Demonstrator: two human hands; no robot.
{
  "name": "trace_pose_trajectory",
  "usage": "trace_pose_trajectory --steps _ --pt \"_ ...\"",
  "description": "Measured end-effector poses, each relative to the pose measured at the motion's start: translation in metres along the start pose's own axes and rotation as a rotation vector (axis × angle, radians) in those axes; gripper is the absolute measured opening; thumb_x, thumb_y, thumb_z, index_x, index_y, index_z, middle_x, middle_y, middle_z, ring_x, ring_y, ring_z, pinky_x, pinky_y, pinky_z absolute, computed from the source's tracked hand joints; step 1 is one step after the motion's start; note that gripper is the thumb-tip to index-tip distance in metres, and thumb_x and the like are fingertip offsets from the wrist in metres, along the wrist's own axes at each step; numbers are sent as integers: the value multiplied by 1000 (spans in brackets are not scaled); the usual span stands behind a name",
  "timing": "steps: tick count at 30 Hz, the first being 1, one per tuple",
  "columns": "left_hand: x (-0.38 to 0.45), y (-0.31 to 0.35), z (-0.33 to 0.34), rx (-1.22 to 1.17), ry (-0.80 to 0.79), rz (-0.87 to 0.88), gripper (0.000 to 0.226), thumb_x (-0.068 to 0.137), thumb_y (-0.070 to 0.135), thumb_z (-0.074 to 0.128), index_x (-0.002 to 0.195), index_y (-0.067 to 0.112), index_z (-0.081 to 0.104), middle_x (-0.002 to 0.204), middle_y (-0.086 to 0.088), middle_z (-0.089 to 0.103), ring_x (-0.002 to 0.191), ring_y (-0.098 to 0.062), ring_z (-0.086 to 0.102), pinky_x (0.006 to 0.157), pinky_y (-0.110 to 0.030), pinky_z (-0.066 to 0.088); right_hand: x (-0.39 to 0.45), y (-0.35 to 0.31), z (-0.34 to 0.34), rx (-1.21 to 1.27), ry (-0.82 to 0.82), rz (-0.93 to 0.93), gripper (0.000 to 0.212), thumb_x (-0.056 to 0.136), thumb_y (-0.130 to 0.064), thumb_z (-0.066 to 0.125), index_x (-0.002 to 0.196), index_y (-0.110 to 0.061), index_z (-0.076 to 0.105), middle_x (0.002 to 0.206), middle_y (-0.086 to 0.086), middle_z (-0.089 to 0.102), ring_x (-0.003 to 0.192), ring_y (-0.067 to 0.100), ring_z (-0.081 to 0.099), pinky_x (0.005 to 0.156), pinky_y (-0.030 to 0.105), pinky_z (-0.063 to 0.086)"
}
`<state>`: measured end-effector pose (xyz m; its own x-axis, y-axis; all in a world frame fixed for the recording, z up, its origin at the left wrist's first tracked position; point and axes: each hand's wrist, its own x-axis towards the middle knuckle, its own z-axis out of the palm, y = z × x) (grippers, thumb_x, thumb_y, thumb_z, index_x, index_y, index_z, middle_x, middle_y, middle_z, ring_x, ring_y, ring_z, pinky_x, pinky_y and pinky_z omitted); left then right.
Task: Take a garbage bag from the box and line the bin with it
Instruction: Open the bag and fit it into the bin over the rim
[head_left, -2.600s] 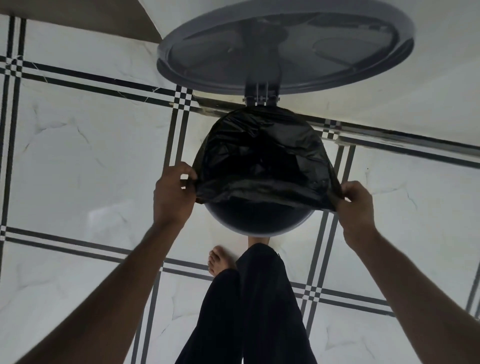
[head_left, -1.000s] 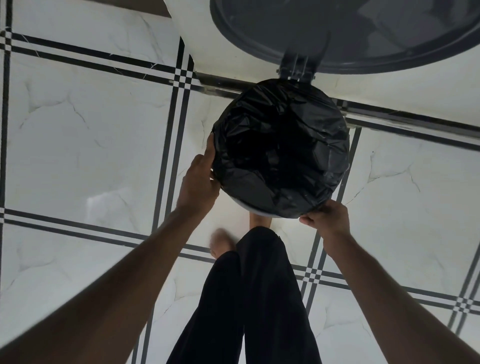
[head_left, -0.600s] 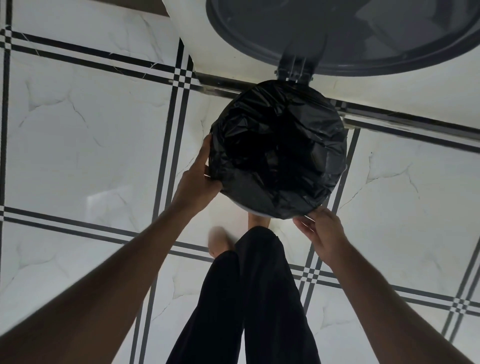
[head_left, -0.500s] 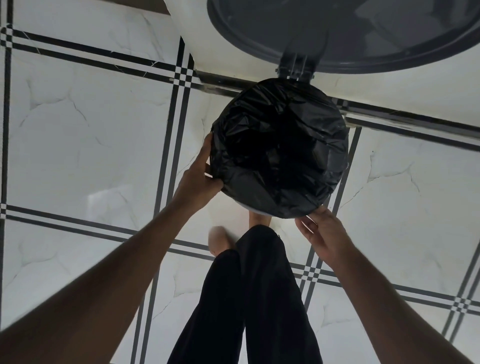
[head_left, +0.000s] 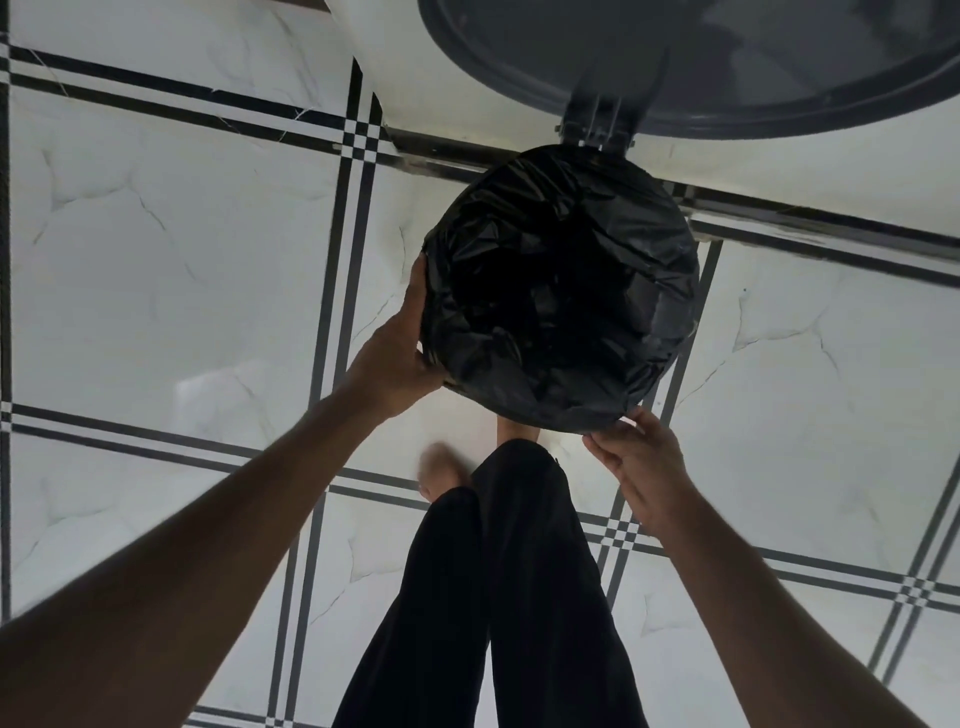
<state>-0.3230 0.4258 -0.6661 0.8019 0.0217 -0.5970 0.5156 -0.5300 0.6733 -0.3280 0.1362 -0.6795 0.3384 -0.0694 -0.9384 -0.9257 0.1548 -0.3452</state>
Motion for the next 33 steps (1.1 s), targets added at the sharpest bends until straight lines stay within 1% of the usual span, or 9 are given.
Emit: trace_pose_trajectory --steps 2,5,8,13,17,21,23,27,33 --pt "4 3 6 99 74 23 110 89 21 72 157 25 -15 122 5 60 83 -11 66 66 -17 55 5 -9 8 -164 82 -60 42 77 20 68 115 5 58 93 17 71 87 29 71 74 28 61" --pt "12 -4 14 133 158 37 108 92 19 69 156 28 -17 119 -7 68 88 -20 72 70 -40 64 9 -18 18 -220 168 -75 38 74 22 68 103 -2 64 94 18 73 83 29 74 72 26 62" --pt "15 -8 18 146 213 -2 108 88 18 73 157 34 -9 126 -6 64 94 -24 72 77 -47 63 12 -24 22 -58 289 -28 33 80 24 59 92 -6 61 84 13 71 70 21 73 65 22 61" --pt "12 -9 7 19 292 -95 92 88 3 67 156 39 17 123 -1 52 96 -13 61 76 -32 59 10 -25 8 178 286 0 41 87 20 48 121 -1 57 108 20 69 89 22 70 71 26 61" --pt "0 3 -1 -129 441 -187 66 93 -2 49 150 27 35 127 -2 52 96 -7 58 67 -8 46 -30 -41 6 -526 655 -555 40 78 9 45 110 -14 55 111 6 60 92 21 57 79 34 50" --pt "-2 15 -5 -78 465 -63 47 100 29 54 145 20 46 129 -5 53 98 -9 60 83 -21 53 -55 -67 42 -942 257 -1021 36 78 4 54 107 -15 62 106 -4 60 104 24 56 89 22 40" --pt "9 18 -5 45 416 19 50 100 36 53 147 20 46 128 -6 54 107 -18 61 89 -33 55 -40 -77 70 -1160 116 -1060 44 79 -2 56 120 -16 61 118 2 61 115 25 53 98 21 37" --pt "41 14 -6 181 457 51 36 100 30 49 132 17 61 114 -10 62 101 -27 63 86 -42 56 39 -87 116 -1657 58 -939 71 84 -24 57 151 -23 32 147 13 40 138 34 34 112 50 34" --pt "59 -6 0 79 511 133 31 103 28 44 108 10 69 91 -5 71 86 -22 67 75 -43 54 157 -92 140 -1995 91 -570 64 96 -31 48 155 -21 24 159 15 23 147 36 19 116 59 16"
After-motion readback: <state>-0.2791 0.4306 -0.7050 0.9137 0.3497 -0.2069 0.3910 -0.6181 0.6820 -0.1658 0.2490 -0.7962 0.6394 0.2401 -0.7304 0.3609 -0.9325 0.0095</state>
